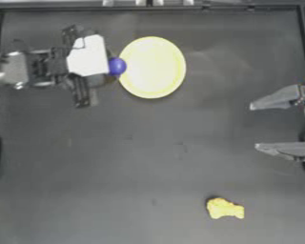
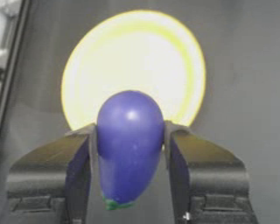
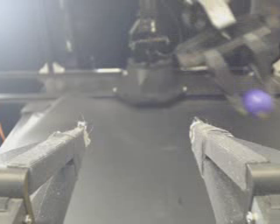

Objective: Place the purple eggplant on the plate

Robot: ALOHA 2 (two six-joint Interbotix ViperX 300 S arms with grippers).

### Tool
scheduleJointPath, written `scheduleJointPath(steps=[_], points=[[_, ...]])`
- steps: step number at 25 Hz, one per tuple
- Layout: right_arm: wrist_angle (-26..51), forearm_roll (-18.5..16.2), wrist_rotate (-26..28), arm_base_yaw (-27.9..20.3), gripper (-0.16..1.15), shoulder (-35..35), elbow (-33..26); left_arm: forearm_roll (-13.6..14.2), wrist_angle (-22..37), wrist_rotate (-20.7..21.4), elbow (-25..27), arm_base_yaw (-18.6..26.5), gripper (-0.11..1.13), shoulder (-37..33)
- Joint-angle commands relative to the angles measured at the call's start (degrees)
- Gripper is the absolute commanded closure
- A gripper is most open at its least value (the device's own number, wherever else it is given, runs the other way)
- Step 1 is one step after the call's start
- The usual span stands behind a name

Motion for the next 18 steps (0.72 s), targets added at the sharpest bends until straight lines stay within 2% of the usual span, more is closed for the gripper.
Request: scheduleJointPath(steps=[1, 7, 18], points=[[-1.05, 0.26, 0.0, -0.09, -0.01, 0.97, -0.97, -0.44, -1.14, 1.23, -3.87, 2.11, 0.64, 3.08], [-2.64, 0.35, 0.0, -0.09, -0.01, 2.9, -0.97, -0.44, -2.64, 2.99, -8.61, 4.22, 0.64, 9.76], [-2.72, 0.62, 0.0, -0.09, -0.01, 3.69, -0.97, -0.44, -4.39, 3.52, -15.21, 7.03, 0.64, 20.3]])
